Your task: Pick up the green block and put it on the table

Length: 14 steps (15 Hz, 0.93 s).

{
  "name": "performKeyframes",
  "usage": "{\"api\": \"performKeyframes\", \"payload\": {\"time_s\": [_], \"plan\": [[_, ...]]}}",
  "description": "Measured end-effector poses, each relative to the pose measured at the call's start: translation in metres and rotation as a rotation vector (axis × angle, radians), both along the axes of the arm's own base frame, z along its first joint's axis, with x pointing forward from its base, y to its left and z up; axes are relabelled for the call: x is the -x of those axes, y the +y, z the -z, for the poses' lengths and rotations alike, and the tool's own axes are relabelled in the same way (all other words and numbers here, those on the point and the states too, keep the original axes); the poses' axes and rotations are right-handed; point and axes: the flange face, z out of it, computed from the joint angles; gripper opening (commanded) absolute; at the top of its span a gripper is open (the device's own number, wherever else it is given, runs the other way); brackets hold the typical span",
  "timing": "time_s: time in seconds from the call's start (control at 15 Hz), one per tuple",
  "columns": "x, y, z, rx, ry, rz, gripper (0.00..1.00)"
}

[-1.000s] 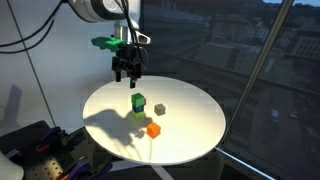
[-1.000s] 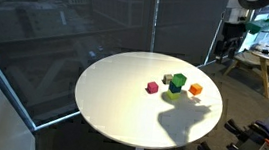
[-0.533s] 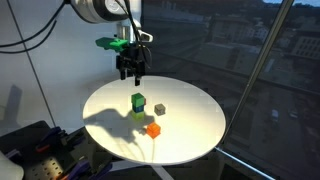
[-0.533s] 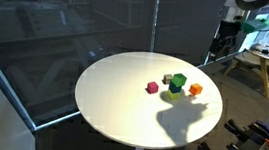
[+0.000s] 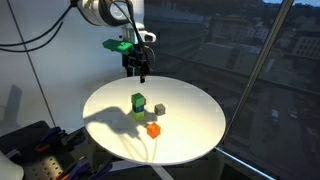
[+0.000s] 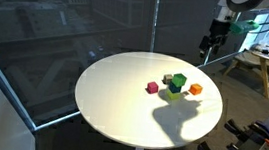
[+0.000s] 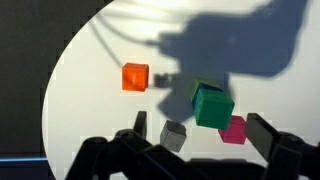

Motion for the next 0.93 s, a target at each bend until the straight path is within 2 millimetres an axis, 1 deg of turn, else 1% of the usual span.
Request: {"api": "performKeyframes", "payload": {"time_s": [0.33,0.6,0.73,0.93], "plan": [[-0.024,-0.001,0.008,-0.017,-0.045,0.037,1.0],[-0.041,0.001,0.019,-0.017,-0.061,0.118,1.0],[-0.048,0.004,0.024,-0.019,-0.057,0.155,1.0],[-0.056,0.015,0.033,-0.021,-0.046,0.182,1.0]]}}
